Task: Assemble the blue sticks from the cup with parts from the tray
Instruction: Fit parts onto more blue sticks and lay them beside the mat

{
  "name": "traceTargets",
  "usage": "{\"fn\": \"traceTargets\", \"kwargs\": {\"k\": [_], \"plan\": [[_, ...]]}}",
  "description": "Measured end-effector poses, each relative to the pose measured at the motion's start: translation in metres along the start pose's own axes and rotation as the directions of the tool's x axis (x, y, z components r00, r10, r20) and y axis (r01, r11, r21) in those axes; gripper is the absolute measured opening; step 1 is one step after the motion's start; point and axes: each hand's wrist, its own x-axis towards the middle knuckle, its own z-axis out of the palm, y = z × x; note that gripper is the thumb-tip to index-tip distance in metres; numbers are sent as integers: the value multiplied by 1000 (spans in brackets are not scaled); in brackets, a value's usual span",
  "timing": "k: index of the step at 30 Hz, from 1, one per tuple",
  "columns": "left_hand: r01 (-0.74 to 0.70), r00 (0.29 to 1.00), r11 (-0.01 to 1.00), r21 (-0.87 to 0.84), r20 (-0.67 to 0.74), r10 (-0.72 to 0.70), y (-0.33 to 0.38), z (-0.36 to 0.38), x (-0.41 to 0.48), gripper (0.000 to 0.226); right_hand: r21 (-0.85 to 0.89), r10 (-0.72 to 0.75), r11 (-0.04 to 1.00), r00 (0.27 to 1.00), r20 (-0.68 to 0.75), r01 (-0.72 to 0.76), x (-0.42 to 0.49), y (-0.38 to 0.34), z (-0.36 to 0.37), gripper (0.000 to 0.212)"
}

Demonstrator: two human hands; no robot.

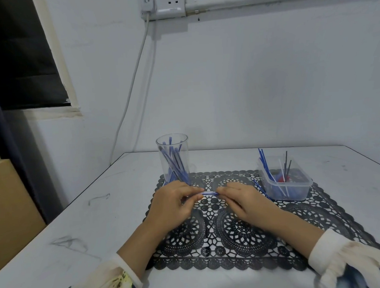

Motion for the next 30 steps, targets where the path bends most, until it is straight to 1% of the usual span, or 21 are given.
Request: {"fn": "traceTargets", "kwargs": {"k": [2, 5, 6, 8, 10, 12, 14, 16, 18, 20, 23, 26, 30], "plan": [[7, 1000, 1000, 15, 1, -7, 0, 0, 0, 22, 22, 43, 999, 999, -6, -43, 1, 0, 0, 41], [29, 1000, 999, 34, -10, -29, 2, -1, 0, 23, 129, 150, 980, 989, 9, -150, 2, -1, 0, 40], [39, 999, 999, 38, -12, -38, 3, -1, 0, 23, 156, 179, 972, 984, -11, -175, 2, 1, 1, 39], [54, 999, 998, 45, -9, -54, 4, -3, 1, 21, 187, 229, 959, 970, -86, -210, 2, 5, 2, 30], [70, 998, 996, 47, -14, -69, 4, -4, 1, 19, 183, 269, 953, 951, -153, -241, 1, 8, 1, 20], [86, 996, 995, 45, -19, -85, 4, -4, 0, 18, 173, 293, 949, 941, -172, -264, 1, 10, 1, 15], [96, 995, 995, 41, -16, -95, 4, -4, 0, 19, 169, 286, 951, 944, -166, -259, 0, 11, 0, 11], [99, 995, 994, 39, -11, -98, 4, -4, 0, 19, 154, 257, 959, 958, -129, -236, 1, 13, 0, 9], [96, 995, 995, 36, -14, -95, 4, -4, 1, 19, 100, 199, 976, 978, -54, -193, 2, 15, 3, 7], [91, 996, 995, 39, -16, -90, 5, -4, 1, 18, 42, 168, 985, 985, 39, -170, 3, 15, 7, 12], [87, 996, 995, 42, -13, -87, 6, -4, 1, 18, 10, 158, 987, 979, 127, -160, 2, 13, 9, 17], [89, 996, 995, 43, -6, -89, 6, -4, 1, 19, -3, 170, 985, 970, 174, -172, 4, 12, 6, 16], [89, 996, 995, 47, -7, -89, 7, -5, 1, 19, -28, 184, 983, 958, 222, -182, 4, 11, 6, 20]]}}
